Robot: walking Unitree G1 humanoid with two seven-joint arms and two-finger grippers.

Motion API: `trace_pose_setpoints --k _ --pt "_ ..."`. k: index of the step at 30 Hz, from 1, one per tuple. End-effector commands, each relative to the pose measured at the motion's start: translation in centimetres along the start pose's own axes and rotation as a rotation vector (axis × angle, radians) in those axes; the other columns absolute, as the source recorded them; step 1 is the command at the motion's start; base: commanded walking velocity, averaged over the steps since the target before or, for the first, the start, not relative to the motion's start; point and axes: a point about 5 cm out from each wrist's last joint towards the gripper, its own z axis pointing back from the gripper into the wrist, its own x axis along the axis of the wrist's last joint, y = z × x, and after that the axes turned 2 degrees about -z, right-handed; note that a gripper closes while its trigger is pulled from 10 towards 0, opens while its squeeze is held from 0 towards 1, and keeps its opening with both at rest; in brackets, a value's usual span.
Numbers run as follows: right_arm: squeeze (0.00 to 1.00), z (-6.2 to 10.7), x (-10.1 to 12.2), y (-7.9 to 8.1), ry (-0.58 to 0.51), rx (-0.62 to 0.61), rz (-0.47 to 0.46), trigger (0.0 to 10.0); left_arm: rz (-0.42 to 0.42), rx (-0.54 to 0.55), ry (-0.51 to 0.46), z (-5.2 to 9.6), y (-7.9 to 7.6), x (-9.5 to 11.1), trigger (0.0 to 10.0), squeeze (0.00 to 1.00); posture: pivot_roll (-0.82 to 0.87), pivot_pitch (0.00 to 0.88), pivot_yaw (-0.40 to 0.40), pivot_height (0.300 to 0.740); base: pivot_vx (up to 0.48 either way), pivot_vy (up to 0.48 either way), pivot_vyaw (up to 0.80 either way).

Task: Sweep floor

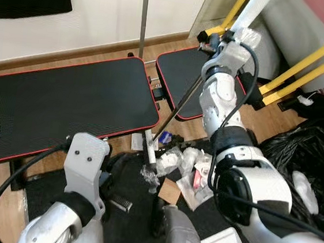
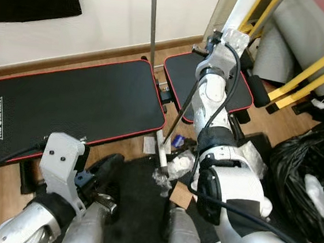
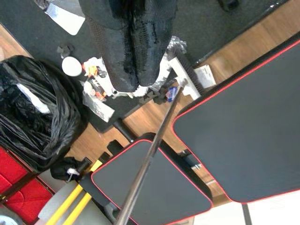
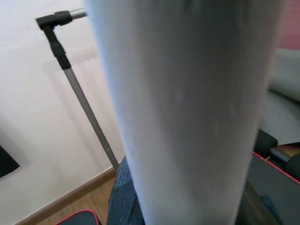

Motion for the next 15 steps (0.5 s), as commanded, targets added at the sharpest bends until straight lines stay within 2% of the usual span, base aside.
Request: trace_pose_setpoints --k 1,11,12,13,14,15 --pt "0.0 0.1 -0.3 -0.8 -0.002 -0.034 -0.03 10.0 0.021 0.008 0.033 0.3 -0.4 -0.4 10.0 0.0 0.0 0.505 -0.185 0.74 0.0 0.0 0.0" --pt "0.0 0.3 -1.6 -1.1 0.074 -0.05 -0.086 10.0 0.019 0.01 0.045 0.0 -0.3 -0.6 10.0 0.0 -0.01 0.484 -0.189 0.74 0.0 0.0 0.0" --pt "0.35 0.2 -1.4 -0.6 0.062 -0.026 -0.107 10.0 0.019 0.011 0.044 -0.1 -0.3 -0.6 10.0 0.0 -0.01 0.477 -0.191 0.74 0.0 0.0 0.0" --pt "0.35 0.2 -1.2 -0.2 0.05 -0.009 -0.12 10.0 0.018 0.012 0.043 -0.2 -0.3 -0.6 10.0 0.0 -0.01 0.477 -0.192 0.74 0.0 0.0 0.0" --pt "0.4 0.0 -0.7 0.2 0.032 0.007 -0.132 10.0 0.018 0.013 0.043 -0.3 -0.3 -0.6 10.0 0.0 -0.01 0.474 -0.193 0.74 0.0 0.0 0.0" --pt "0.39 -0.2 -0.2 0.6 0.014 0.018 -0.145 10.0 0.017 0.013 0.042 -0.4 -0.3 -0.6 10.0 0.0 -0.01 0.473 -0.193 0.74 0.0 0.0 0.0"
